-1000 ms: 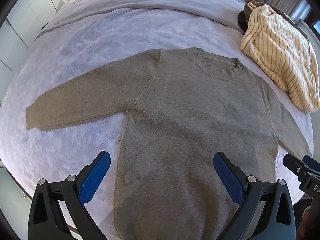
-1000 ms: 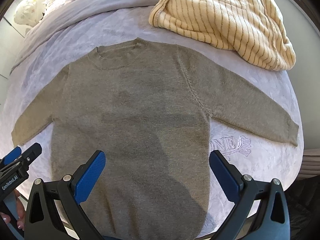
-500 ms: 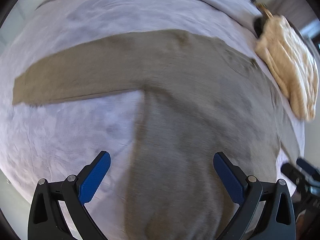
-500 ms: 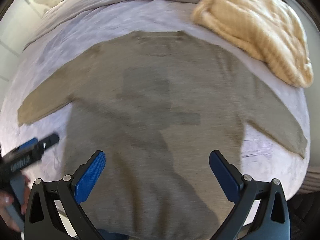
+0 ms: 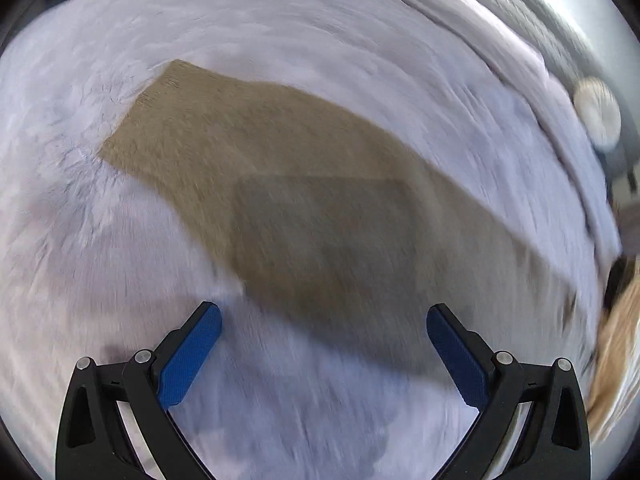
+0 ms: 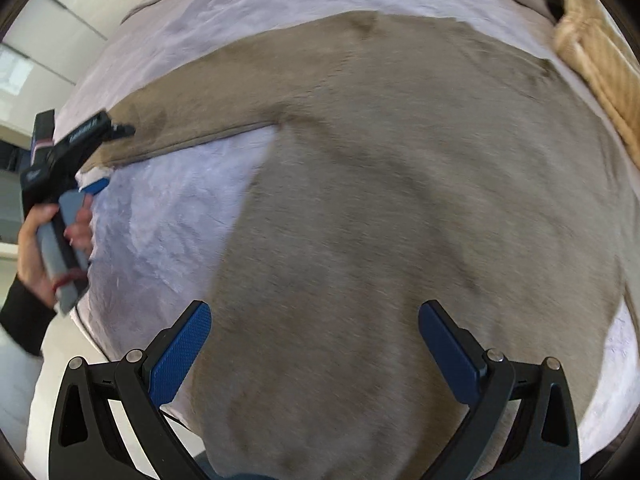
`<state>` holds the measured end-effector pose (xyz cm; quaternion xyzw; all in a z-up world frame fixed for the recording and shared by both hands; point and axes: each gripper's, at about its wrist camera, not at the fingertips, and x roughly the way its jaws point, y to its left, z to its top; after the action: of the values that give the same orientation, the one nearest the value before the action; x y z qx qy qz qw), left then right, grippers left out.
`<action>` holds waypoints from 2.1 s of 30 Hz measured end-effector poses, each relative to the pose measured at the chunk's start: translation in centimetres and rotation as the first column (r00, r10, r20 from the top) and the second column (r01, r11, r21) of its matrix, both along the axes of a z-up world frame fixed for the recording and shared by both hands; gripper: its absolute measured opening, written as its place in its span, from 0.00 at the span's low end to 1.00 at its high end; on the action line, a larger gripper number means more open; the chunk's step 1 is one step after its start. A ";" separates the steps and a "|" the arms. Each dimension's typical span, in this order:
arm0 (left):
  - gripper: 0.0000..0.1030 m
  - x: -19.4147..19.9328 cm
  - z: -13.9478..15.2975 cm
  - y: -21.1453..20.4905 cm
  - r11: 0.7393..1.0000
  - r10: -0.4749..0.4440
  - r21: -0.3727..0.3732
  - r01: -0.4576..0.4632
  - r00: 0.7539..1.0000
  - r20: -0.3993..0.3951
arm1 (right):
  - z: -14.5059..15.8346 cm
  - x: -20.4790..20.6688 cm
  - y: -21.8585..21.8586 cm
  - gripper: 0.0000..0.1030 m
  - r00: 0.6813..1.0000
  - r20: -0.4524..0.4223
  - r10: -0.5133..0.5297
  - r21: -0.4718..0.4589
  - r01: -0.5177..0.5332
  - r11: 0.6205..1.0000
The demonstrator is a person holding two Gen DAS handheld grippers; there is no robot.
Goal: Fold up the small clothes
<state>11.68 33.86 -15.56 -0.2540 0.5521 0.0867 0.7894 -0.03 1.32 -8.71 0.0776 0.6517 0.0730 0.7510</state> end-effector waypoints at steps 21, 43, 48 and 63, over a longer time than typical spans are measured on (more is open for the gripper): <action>0.11 1.7 12.3 -17.4 0.804 -0.488 -0.110 0.584 0.755 0.439 | 0.1 -1.3 -15.0 1.00 0.936 0.159 -0.315 0.140 0.294 0.945; 0.76 -2.2 9.4 -31.1 0.625 -0.777 0.179 0.760 0.584 0.236 | -0.1 2.9 -20.5 1.00 0.948 0.236 -0.213 -0.057 0.232 0.971; 0.76 3.7 6.0 -25.1 0.738 -0.667 0.226 0.636 0.737 0.106 | -2.7 8.8 -13.0 0.99 0.959 0.266 0.098 -0.349 0.001 0.937; 0.76 8.0 1.2 -25.1 0.785 -0.608 0.159 0.599 0.793 0.013 | -6.1 0.1 -32.2 0.64 0.651 0.056 -0.757 0.494 0.641 0.588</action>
<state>19.67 8.80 -14.40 -0.0078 0.5711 -0.1379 0.8092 0.11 -30.85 -14.80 0.4832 0.4289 -0.0793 0.7591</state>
